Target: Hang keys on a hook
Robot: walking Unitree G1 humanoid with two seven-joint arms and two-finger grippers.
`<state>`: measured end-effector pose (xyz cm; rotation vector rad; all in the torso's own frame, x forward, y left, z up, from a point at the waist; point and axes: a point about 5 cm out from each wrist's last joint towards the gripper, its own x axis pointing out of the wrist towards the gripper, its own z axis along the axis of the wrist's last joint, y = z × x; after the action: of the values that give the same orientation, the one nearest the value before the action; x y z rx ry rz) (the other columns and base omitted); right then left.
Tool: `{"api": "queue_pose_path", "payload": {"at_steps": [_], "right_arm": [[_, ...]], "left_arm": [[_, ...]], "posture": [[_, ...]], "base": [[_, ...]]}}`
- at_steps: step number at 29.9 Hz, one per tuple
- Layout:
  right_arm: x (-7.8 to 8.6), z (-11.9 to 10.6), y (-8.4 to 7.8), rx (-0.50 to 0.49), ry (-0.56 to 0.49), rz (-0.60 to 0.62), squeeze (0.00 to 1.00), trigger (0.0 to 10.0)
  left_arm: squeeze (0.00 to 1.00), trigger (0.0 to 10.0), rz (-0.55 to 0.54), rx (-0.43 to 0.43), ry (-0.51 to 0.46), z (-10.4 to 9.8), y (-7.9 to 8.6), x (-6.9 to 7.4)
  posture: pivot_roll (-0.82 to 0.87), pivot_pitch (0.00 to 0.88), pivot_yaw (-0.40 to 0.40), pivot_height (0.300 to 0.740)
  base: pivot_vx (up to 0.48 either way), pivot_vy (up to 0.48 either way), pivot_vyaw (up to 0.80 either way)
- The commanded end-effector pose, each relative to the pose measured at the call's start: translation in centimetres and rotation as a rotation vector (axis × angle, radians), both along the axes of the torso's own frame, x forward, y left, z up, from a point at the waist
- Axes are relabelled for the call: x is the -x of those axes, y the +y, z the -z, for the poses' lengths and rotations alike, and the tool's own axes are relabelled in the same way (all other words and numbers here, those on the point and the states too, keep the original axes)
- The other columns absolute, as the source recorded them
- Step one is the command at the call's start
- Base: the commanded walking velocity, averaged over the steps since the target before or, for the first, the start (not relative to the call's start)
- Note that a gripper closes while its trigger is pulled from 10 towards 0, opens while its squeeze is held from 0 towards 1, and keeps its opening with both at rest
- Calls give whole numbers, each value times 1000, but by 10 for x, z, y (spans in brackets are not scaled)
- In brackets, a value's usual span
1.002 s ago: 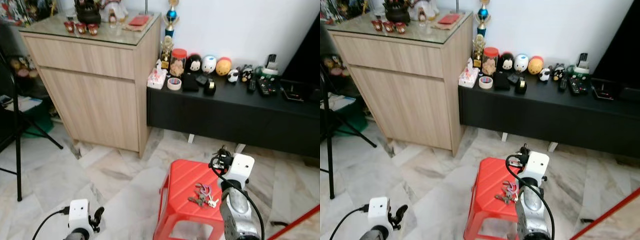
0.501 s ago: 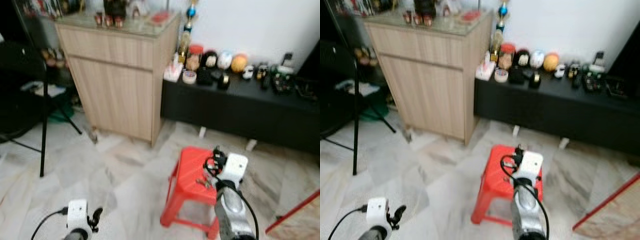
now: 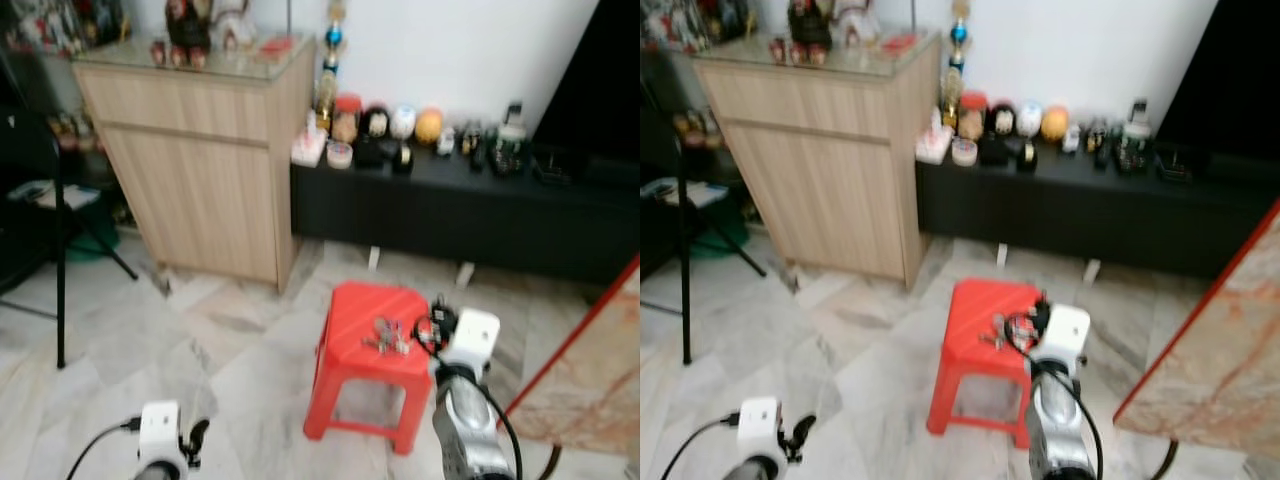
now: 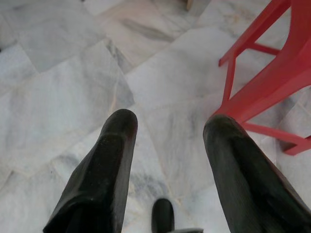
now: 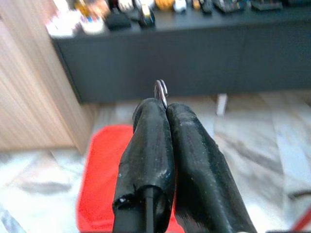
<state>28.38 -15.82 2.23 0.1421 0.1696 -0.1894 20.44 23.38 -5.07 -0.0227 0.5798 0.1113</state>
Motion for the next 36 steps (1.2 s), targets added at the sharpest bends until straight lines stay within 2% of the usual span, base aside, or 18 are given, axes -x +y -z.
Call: {"api": "queue_pose_path", "payload": {"at_steps": [1, 2, 6, 16, 19, 36], "right_arm": [[10, 17, -8, -25, 97, 62, 0, 10000], [14, 22, -11, -36, 129, 95, 0, 10000], [17, 24, -16, -109, 132, 151, 0, 10000], [7, 8, -10, -106, 30, 134, 0, 10000], [5, 5, -7, -50, 27, 101, 0, 10000], [5, 7, -4, -74, 33, 104, 0, 10000]], "left_arm": [[0, 10000, 23, -9, 7, 0, -2, -2], [0, 10000, 22, -8, 7, 0, -3, -2], [0, 10000, 29, -9, 7, 0, -3, -2], [0, 10000, 37, -9, 0, -1, -5, -4], [0, 10000, 38, -9, 0, -1, -5, -4], [0, 10000, 44, -9, 4, 0, -6, -3]], "posture": [[78, 16, -68, 740], [78, 16, -68, 740], [72, 21, -65, 740], [71, 25, -65, 740], [72, 20, -65, 740], [70, 4, -63, 740]], "base": [[0, 0, 0], [0, 0, 0], [0, 0, 0], [0, -86, 0], [0, -295, 0], [0, -295, 0]]}}
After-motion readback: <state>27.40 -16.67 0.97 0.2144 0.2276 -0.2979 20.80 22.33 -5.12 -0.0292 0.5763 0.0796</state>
